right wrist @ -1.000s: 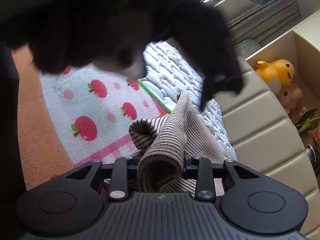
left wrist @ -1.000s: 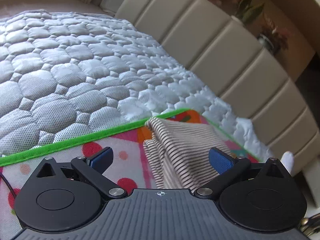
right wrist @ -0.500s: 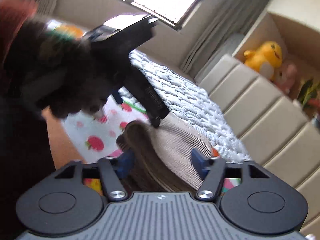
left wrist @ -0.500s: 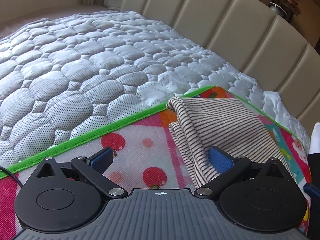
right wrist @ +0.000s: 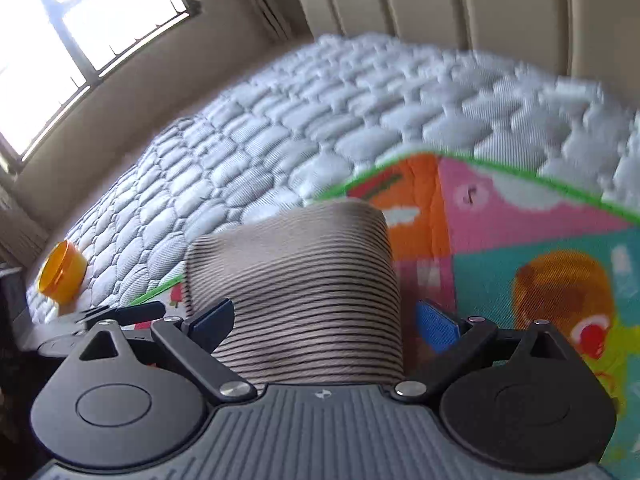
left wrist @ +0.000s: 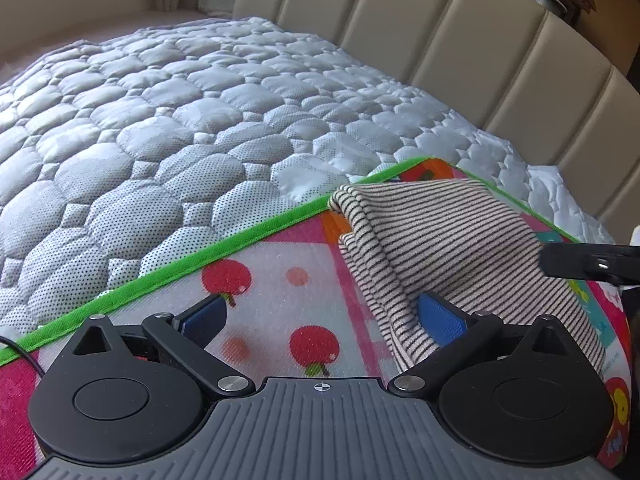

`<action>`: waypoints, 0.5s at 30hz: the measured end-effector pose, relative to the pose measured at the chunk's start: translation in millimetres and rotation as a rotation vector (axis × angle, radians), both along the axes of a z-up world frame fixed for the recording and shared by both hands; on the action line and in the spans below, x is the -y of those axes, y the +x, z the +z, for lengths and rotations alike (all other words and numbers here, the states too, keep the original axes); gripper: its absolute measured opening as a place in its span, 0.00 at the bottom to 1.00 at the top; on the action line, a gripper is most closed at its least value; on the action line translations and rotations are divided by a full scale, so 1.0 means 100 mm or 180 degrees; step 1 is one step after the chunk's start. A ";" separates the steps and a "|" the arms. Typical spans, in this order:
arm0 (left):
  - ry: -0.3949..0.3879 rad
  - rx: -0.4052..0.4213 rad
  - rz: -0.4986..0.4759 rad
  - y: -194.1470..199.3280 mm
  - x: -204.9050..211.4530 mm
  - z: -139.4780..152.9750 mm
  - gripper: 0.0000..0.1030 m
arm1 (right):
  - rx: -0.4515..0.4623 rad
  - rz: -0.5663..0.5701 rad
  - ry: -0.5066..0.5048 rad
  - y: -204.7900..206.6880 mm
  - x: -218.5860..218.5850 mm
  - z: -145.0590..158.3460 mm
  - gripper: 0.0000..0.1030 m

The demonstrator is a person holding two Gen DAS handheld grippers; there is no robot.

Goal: Fold clothes

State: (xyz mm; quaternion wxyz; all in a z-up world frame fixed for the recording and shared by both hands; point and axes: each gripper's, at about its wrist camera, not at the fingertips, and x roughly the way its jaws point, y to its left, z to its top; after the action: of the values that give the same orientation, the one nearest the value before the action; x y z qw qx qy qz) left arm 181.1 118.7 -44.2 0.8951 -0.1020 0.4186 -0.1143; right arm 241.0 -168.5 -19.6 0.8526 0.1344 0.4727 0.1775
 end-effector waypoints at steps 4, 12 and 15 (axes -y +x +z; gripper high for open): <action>-0.0053 -0.0050 -0.0008 0.03 -0.03 -0.05 1.00 | -0.0229 -0.0009 0.0626 0.04 0.08 -0.28 0.81; 0.0411 0.0253 -0.0135 0.12 0.30 -0.08 1.00 | 0.0484 0.0145 0.0658 -0.43 0.38 0.10 0.63; 0.0172 0.0237 -0.0177 0.16 0.29 -0.09 1.00 | 0.0467 -0.0083 -0.0074 -0.38 0.39 -0.11 0.68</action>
State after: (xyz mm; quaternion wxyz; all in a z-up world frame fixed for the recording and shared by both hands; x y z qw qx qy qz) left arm 196.8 89.3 -53.3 0.9090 -0.0617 0.3906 -0.1315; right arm 202.5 -207.2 -30.1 0.8887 0.1173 0.4091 0.1702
